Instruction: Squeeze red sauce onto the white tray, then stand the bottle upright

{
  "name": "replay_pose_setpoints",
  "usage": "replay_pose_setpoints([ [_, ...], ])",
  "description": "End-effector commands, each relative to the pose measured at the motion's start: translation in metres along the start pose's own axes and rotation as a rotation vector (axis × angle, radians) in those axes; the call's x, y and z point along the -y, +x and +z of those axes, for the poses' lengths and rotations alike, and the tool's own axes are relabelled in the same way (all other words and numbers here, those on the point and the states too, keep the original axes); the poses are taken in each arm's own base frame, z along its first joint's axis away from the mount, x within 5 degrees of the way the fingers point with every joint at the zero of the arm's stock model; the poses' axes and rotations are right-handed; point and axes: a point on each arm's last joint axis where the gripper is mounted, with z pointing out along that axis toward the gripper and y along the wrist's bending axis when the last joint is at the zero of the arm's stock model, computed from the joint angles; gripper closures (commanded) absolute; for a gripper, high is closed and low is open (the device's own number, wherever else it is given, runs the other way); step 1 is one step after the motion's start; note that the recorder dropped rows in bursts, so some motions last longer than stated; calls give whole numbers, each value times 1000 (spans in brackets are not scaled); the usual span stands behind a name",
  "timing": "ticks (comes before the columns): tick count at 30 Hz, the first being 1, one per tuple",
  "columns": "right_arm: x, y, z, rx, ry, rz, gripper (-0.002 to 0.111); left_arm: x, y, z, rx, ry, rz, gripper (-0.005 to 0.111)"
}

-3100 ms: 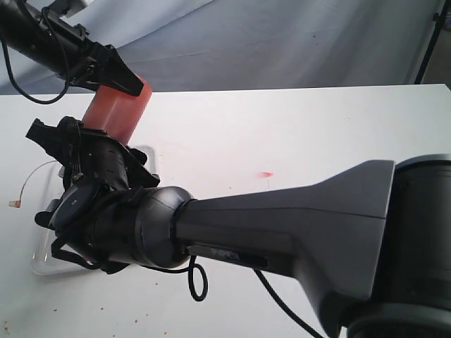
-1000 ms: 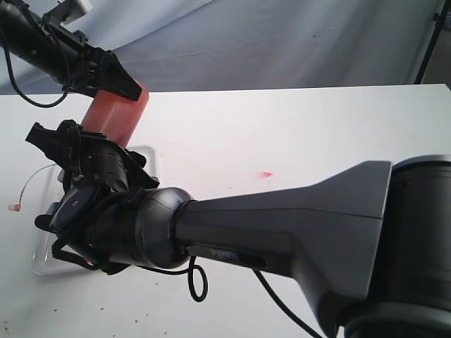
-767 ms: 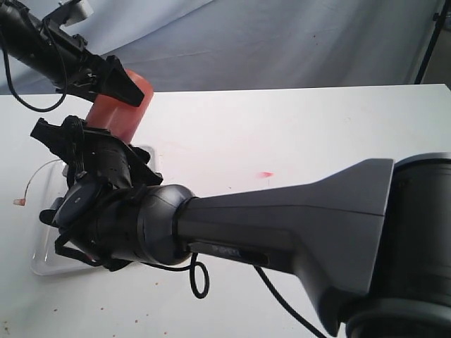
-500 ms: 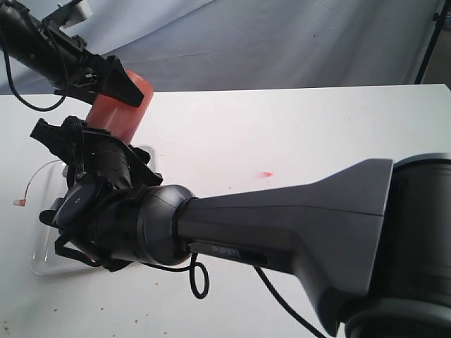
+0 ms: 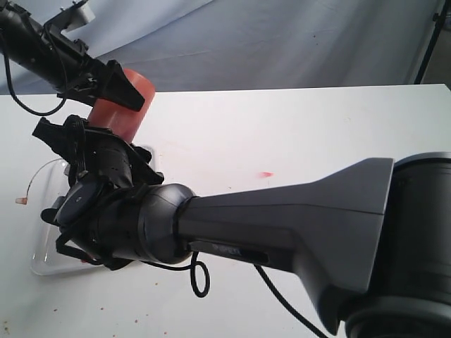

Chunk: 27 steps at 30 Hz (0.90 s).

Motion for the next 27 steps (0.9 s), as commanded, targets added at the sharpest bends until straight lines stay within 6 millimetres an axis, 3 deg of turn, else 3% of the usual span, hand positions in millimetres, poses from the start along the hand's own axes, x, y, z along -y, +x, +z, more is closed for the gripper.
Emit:
replay_pose_setpoints([
  [1,7,29,-1,-142,4,-9,108,-5,5,2,-34,-31,101,2],
  [5,8,28,-1,-139,6,-9,108,-7,5,4,-36,-24,157,2],
  [13,10,28,-4,-141,12,0,108,-24,13,29,-80,9,114,2],
  [27,11,27,-5,-131,17,-1,108,-19,9,30,-32,51,135,2],
])
